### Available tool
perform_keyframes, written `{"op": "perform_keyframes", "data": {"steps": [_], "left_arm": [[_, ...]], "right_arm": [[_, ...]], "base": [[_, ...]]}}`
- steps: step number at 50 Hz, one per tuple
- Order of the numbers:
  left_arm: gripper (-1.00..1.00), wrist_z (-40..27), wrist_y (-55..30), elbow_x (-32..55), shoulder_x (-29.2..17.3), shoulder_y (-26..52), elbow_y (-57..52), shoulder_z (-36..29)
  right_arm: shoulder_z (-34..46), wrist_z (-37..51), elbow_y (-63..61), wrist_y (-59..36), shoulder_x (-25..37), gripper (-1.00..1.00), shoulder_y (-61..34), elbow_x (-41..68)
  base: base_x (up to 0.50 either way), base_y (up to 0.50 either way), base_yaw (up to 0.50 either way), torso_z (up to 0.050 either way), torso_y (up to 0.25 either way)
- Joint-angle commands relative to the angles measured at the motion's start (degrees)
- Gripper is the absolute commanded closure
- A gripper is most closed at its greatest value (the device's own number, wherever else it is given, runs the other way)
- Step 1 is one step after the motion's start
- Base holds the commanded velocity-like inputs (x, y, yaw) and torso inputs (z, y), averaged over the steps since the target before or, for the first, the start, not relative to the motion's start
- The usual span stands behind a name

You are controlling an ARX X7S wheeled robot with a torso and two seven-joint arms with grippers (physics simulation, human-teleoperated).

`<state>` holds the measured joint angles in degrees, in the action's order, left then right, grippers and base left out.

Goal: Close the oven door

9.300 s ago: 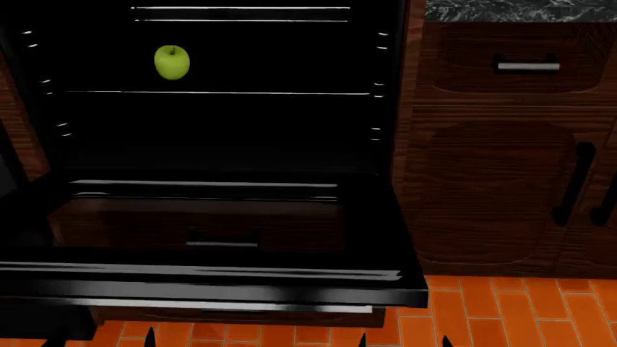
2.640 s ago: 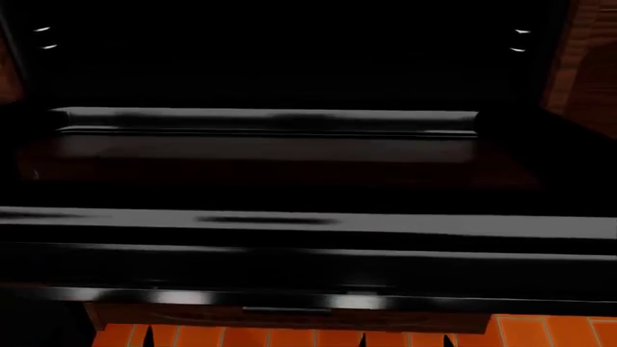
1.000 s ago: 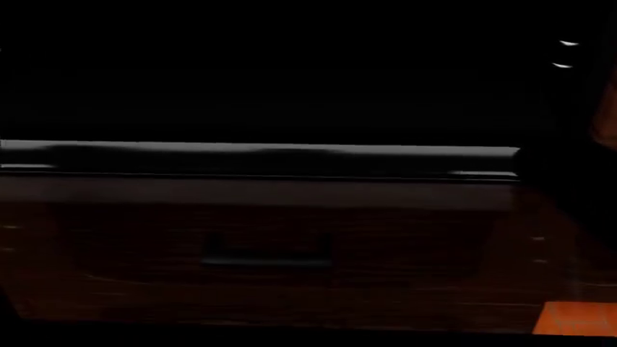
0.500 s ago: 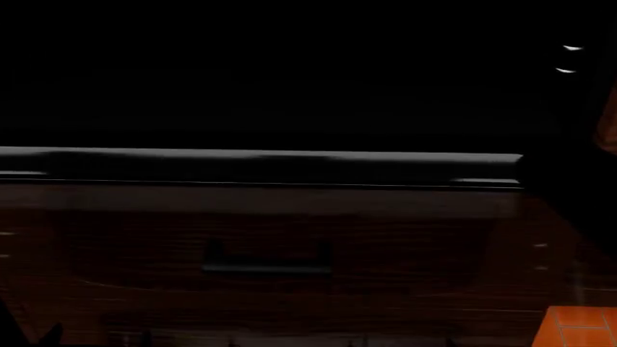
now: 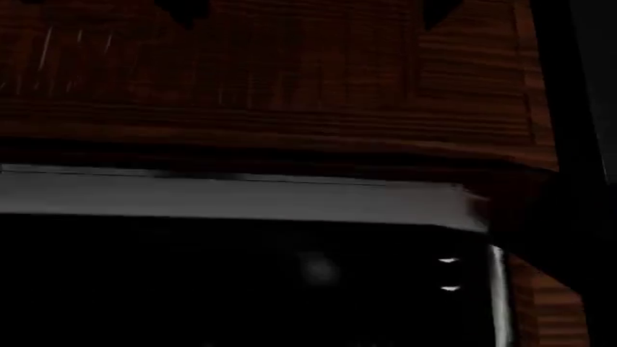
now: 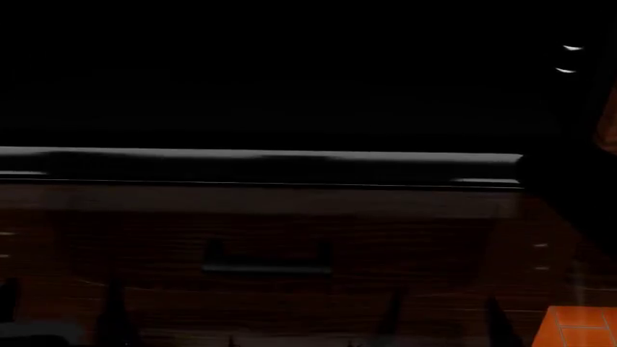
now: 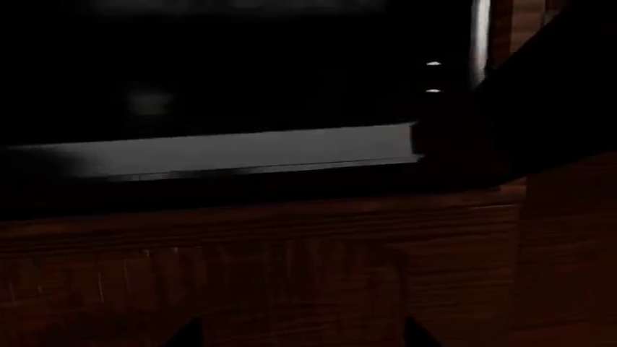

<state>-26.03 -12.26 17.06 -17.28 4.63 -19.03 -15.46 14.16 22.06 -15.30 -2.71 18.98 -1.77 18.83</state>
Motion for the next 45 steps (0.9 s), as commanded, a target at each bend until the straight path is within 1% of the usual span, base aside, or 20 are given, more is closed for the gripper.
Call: {"op": "perform_keyframes", "data": {"steps": [1, 4, 7, 8, 9, 10, 12, 16, 18, 19, 23, 27, 28, 30, 31, 33, 34, 40, 42, 45], "left_arm": [[-1.00, -5.7, -17.7, 7.9, -1.6, 4.9, -15.8, 4.1], [-1.00, -7.8, -23.3, 11.6, -1.9, 7.9, -20.1, 6.3], [-1.00, -9.5, -28.2, 13.9, -2.1, 13.1, -23.0, 6.8], [-1.00, -10.1, -31.5, 16.6, -1.7, 16.3, -23.3, 7.6], [-1.00, -10.4, -33.2, 17.9, -1.5, 17.7, -23.3, 8.0], [-1.00, -11.5, -36.1, 19.4, -1.3, 20.7, -24.0, 8.4], [-1.00, -12.8, -39.5, 20.9, -1.2, 23.9, -24.7, 8.5], [-1.00, -14.5, -44.5, 24.3, -1.2, 28.0, -25.6, 10.0], [-1.00, -15.1, -46.3, 25.8, -1.2, 30.4, -25.4, 10.9], [-1.00, -15.0, -47.0, 26.4, -1.2, 31.8, -25.1, 11.0], [-1.00, -16.0, -52.0, 29.3, -0.8, 39.7, -24.4, 10.9], [-1.00, -17.4, -55.3, 31.6, 0.3, 43.4, -23.8, 11.5], [-1.00, -18.1, -56.8, 32.6, 0.8, 45.0, -23.2, 11.9], [-1.00, -18.5, -58.0, 33.6, 1.3, 46.9, -22.3, 12.5], [-1.00, -18.3, -58.1, 32.2, 0.5, 49.2, -20.9, 11.2], [-1.00, -16.6, -57.6, 32.1, 0.3, 52.1, -17.2, 11.3], [-1.00, -16.1, -57.0, 30.6, -0.3, 53.9, -16.0, 9.7], [-1.00, -15.2, -56.9, 29.4, 0.4, 61.8, -10.5, 8.6], [-1.00, -14.9, -56.6, 29.4, 1.0, 63.1, -8.9, 8.8], [-1.00, -13.0, -53.1, 26.8, 1.1, 63.6, -4.9, 6.7]], "right_arm": [[-3.2, 3.3, -13.5, -9.3, 4.2, -1.00, -1.5, 4.9], [-3.8, 5.2, -18.4, -14.5, 5.6, -1.00, -3.9, 6.9], [-3.7, 6.3, -21.5, -19.7, 6.6, -1.00, -7.2, 9.1], [-3.9, 6.9, -22.7, -21.7, 6.8, -1.00, -9.0, 10.0], [-3.9, 7.4, -23.2, -22.6, 7.0, -1.00, -9.7, 10.0], [-5.2, 8.2, -24.2, -24.5, 6.9, -1.00, -11.5, 12.5], [-5.6, 9.4, -25.4, -27.7, 7.4, -1.00, -14.3, 14.2], [-6.3, 11.0, -28.1, -31.7, 8.6, -1.00, -19.1, 15.7], [-6.3, 13.7, -29.2, -35.8, 9.4, -1.00, -21.7, 15.6], [-7.5, 13.3, -29.2, -36.7, 9.1, -1.00, -23.0, 18.2], [-8.3, 14.5, -30.6, -40.8, 10.0, -1.00, -27.4, 21.0], [-9.4, 15.8, -30.9, -45.0, 10.5, -1.00, -32.0, 24.5], [-9.8, 16.3, -30.7, -46.8, 10.5, -1.00, -34.4, 26.2], [-9.7, 17.7, -30.5, -49.2, 10.7, -1.00, -37.0, 26.9], [-10.0, 18.4, -30.5, -50.3, 10.8, -1.00, -38.1, 27.6], [-10.5, 19.1, -30.0, -51.9, 10.6, -1.00, -39.9, 29.2], [-10.3, 19.1, -29.7, -52.7, 10.8, -1.00, -41.3, 29.4], [-10.9, 20.8, -28.0, -57.3, 11.2, -1.00, -49.8, 32.2], [-10.5, 20.4, -26.9, -58.0, 11.2, -1.00, -51.8, 32.4], [-9.9, 19.2, -23.7, -58.6, 10.9, -1.00, -56.1, 32.7]], "base": [[0.00, 0.00, 0.00, 0.000, 0.000], [0.00, 0.00, 0.00, 0.000, 0.000], [0.00, 0.00, 0.00, 0.000, 0.000], [0.00, 0.00, 0.00, 0.000, 0.000], [0.00, 0.00, 0.00, 0.000, 0.000], [0.00, 0.00, 0.00, 0.000, 0.000], [0.00, 0.00, 0.00, 0.000, 0.000], [0.00, 0.00, 0.00, 0.000, 0.000], [0.00, 0.00, 0.00, 0.000, 0.000], [0.00, 0.00, 0.00, 0.000, 0.000], [0.00, 0.00, 0.00, 0.000, 0.004], [0.00, 0.00, 0.00, 0.000, 0.000], [0.00, 0.00, 0.00, 0.000, 0.000], [0.00, 0.00, 0.00, 0.000, 0.000], [0.00, 0.00, 0.00, 0.000, 0.000], [0.00, 0.00, 0.00, 0.000, 0.000], [0.00, 0.00, 0.00, 0.000, 0.000], [0.00, 0.00, 0.00, 0.000, 0.000], [0.00, 0.00, 0.00, 0.000, 0.000], [0.00, 0.00, 0.00, 0.000, 0.000]]}}
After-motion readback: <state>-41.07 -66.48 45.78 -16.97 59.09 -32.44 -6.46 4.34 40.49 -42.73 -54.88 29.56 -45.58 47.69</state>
